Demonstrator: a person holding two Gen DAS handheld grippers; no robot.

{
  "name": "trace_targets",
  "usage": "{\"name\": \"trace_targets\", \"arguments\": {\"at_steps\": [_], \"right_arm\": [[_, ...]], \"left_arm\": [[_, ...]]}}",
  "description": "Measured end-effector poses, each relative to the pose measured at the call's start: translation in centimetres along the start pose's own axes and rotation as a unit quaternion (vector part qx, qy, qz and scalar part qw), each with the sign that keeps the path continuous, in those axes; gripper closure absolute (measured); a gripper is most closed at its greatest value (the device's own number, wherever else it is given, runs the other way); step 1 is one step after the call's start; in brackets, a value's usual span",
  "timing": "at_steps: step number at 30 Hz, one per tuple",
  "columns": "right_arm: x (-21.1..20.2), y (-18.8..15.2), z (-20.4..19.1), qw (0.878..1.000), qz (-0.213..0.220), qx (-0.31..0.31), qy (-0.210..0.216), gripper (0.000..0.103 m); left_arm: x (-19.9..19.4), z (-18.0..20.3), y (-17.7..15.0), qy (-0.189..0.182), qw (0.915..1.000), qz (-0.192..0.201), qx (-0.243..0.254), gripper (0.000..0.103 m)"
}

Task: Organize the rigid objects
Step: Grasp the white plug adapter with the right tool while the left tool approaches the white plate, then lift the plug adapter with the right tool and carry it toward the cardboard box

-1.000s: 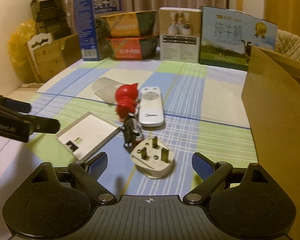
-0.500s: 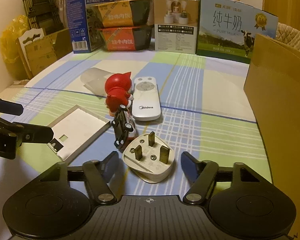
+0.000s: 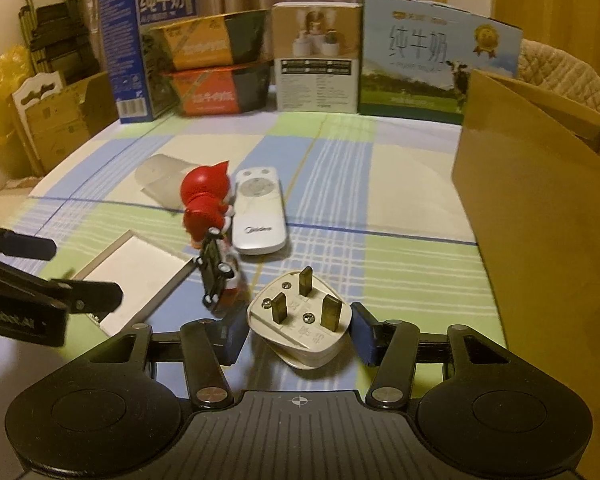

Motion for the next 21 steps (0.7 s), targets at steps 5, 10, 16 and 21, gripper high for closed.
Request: {"name": "trace_targets", "arguments": {"at_steps": [5, 10, 16, 21], "right_arm": [[-0.3, 0.2, 0.5, 1.0, 0.001, 0.008, -0.004, 0.052], [-0.4, 0.5, 0.7, 1.0, 0.003, 0.017, -0.003, 0.052], [-0.5, 0.7, 0.8, 1.0, 0.003, 0.023, -0.001, 0.052], [-0.6, 0.8, 0.9, 1.0, 0.005, 0.027, -0.001, 0.052]], "left_arm": [[1.3, 0.7, 0.2, -0.01, 0.9999, -0.002, 0.006, 0.008], [2.5, 0.9, 0.0, -0.002, 0.9998, -0.011, 0.016, 0.008], [3.1, 0.9, -0.2, -0.001, 0.9998, -0.017, 0.012, 0.013], [2.9, 1.1, -0.1, -0.005, 0.9997, -0.019, 0.011, 0.02]]}}
Point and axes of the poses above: each gripper's, at about its wrist camera, not at the fingertips, and x roughly the way its jaws point, z to its right, y to its top, the point moved 2 cm from there along x, roughly the way its jaws point, and after that the axes turned 10 degrees about z, right-handed, at the moved point
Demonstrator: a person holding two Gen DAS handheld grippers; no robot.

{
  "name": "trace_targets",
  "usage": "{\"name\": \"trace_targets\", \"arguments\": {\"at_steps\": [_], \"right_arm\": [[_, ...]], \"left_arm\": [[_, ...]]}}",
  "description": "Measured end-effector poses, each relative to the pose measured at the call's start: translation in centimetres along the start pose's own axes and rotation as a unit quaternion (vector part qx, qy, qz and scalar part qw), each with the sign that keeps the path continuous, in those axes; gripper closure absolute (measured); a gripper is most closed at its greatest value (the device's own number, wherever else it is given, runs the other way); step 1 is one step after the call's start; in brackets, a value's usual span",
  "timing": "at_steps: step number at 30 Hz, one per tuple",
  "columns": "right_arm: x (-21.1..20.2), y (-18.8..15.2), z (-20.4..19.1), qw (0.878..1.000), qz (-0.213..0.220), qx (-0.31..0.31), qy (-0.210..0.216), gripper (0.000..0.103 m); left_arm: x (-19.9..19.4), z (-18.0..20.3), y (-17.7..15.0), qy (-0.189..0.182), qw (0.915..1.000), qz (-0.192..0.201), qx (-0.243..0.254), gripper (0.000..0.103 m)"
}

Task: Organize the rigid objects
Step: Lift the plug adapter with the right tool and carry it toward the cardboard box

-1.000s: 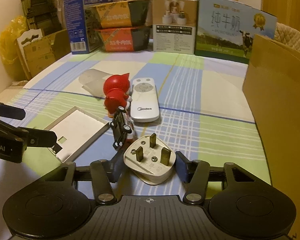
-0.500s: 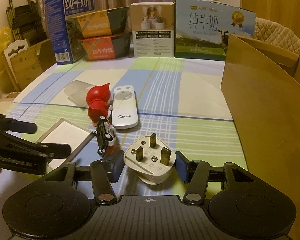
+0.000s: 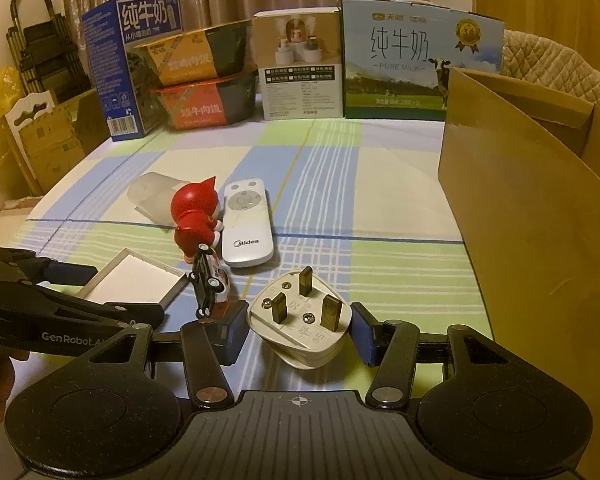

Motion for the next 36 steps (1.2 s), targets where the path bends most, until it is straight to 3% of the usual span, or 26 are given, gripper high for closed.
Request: {"name": "trace_targets", "arguments": {"at_steps": [17, 25, 36], "right_arm": [[-3.0, 0.9, -0.3, 1.0, 0.024, -0.008, 0.007, 0.052], [-7.9, 0.5, -0.6, 0.999, 0.044, -0.011, 0.015, 0.052], [-16.4, 0.5, -1.5, 0.997, 0.071, -0.024, 0.024, 0.052]], "left_arm": [[-6.1, -0.1, 0.7, 0.031, 0.9983, 0.022, -0.044, 0.02], [-11.8, 1.9, -0.6, 0.059, 0.9951, 0.034, -0.072, 0.02], [-19.5, 7.2, -1.4, 0.04, 0.9931, 0.055, -0.095, 0.02]]}}
Point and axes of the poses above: each gripper's, at about its wrist camera, not at the fingertips, and x roughly the way its jaws point, z to its right, y to its top, the point moved 2 cm from there along x, roughly the way its jaws point, and after that the axes turned 10 degrees about z, right-handed, at the moved point
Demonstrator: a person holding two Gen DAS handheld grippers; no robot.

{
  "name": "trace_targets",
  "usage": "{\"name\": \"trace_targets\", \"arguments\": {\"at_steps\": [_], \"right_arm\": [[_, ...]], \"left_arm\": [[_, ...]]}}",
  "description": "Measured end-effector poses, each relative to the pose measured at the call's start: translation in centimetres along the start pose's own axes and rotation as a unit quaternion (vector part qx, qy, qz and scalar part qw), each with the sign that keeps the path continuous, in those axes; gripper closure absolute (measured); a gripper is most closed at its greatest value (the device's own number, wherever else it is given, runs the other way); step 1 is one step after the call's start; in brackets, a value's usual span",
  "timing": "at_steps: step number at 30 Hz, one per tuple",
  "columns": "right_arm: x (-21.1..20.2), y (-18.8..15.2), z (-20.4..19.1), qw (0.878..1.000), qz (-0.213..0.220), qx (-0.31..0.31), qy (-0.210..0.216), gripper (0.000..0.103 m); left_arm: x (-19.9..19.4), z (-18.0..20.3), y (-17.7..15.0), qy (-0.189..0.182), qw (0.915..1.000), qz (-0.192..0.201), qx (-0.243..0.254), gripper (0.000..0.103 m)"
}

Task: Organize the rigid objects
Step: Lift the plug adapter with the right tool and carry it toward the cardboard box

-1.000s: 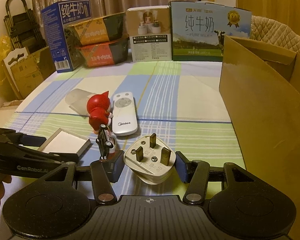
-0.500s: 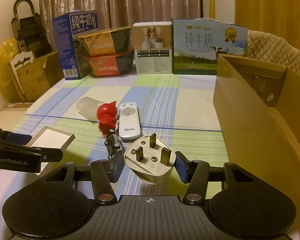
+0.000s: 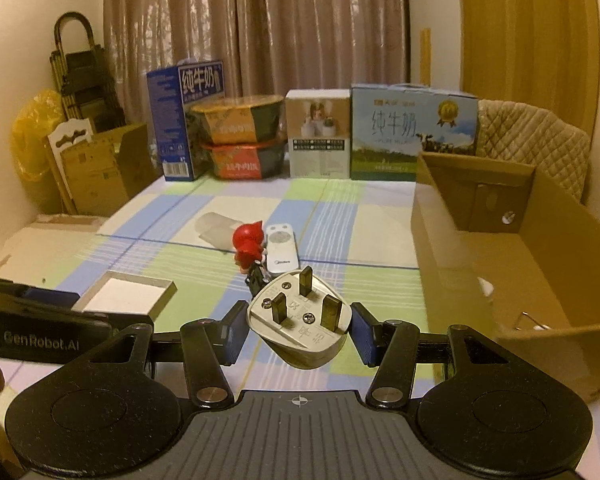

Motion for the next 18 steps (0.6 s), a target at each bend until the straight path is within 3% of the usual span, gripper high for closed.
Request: {"name": "trace_targets", "arguments": {"at_steps": [10, 18], "right_arm": [[-5.6, 2.1, 3.2, 0.999, 0.014, 0.011, -0.036, 0.052], [-8.9, 3.9, 8.7, 0.996, 0.035, 0.018, -0.084, 0.052]], "left_arm": [[-4.6, 4.8, 1.3, -0.034, 0.9981, 0.032, 0.04, 0.02], [-4.8, 10.4, 3.0, -0.088, 0.9923, 0.044, 0.075, 0.02]]}}
Point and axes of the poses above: each gripper's, at about its wrist camera, not at the fingertips, and x roughly the way its jaws point, z to its right, y to its top, the point moved 2 cm from there along x, roughly the way its jaws point, and after that the axes turned 10 degrees about z, right-handed, at the moved point
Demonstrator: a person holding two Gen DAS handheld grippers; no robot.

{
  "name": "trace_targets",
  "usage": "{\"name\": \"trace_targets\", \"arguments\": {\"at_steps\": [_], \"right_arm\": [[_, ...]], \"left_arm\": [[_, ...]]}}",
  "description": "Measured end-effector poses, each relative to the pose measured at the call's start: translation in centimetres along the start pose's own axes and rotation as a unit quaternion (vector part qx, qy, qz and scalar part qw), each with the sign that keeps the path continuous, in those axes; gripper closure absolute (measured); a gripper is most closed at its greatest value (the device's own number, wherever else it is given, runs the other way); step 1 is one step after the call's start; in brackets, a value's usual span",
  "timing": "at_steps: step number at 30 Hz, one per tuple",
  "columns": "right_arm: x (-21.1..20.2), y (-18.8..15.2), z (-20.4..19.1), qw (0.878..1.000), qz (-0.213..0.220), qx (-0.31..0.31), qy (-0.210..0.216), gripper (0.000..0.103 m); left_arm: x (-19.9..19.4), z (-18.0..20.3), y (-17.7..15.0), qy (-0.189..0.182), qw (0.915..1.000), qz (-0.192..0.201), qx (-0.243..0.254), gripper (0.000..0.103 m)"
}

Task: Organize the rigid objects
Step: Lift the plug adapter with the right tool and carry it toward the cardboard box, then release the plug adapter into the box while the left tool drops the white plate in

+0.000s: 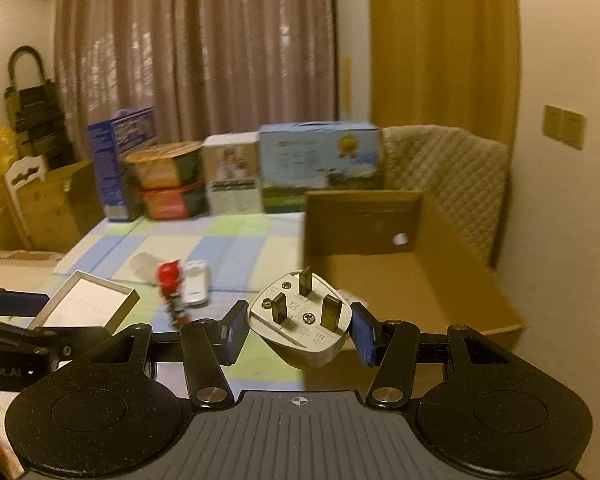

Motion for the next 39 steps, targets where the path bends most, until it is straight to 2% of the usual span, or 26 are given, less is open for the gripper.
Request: {"name": "trace_targets", "arguments": {"at_steps": [5, 10, 19, 28, 39], "right_arm": [[0.0, 1.4, 4.8, 1.0, 0.005, 0.004, -0.03, 0.052], [1.6, 2.6, 9.4, 0.999, -0.007, 0.037, -0.036, 0.052], [5.4, 2.2, 14.4, 0.997, -0.029, 0.058, -0.049, 0.052], [8.0, 0.9, 16.3, 0.995, -0.044, 0.067, -0.055, 0.052], [8.9, 0.6, 16.7, 0.995, -0.048, 0.066, -0.059, 0.052]], "left_arm": [[2.3, 3.6, 2.2, -0.034, 0.999, 0.005, 0.026, 0.02], [5.8, 6.6, 3.9, -0.058, 0.9973, 0.0, 0.044, 0.02], [13.3, 10.6, 5.3, -0.085, 0.9931, -0.023, 0.077, 0.02], [18.0, 11.4, 5.2, -0.089, 0.991, -0.043, 0.09, 0.02], [19.9, 11.8, 4.3, -0.093, 0.9902, -0.051, 0.091, 0.02]]}}
Point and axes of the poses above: each gripper's, at about its wrist camera, not at the fingertips, and x roughly the way its jaws point, z to its right, y to its top, the point moved 2 cm from there along x, roughly the way its jaws point, and after that the axes turned 10 degrees about z, right-handed, at the moved point
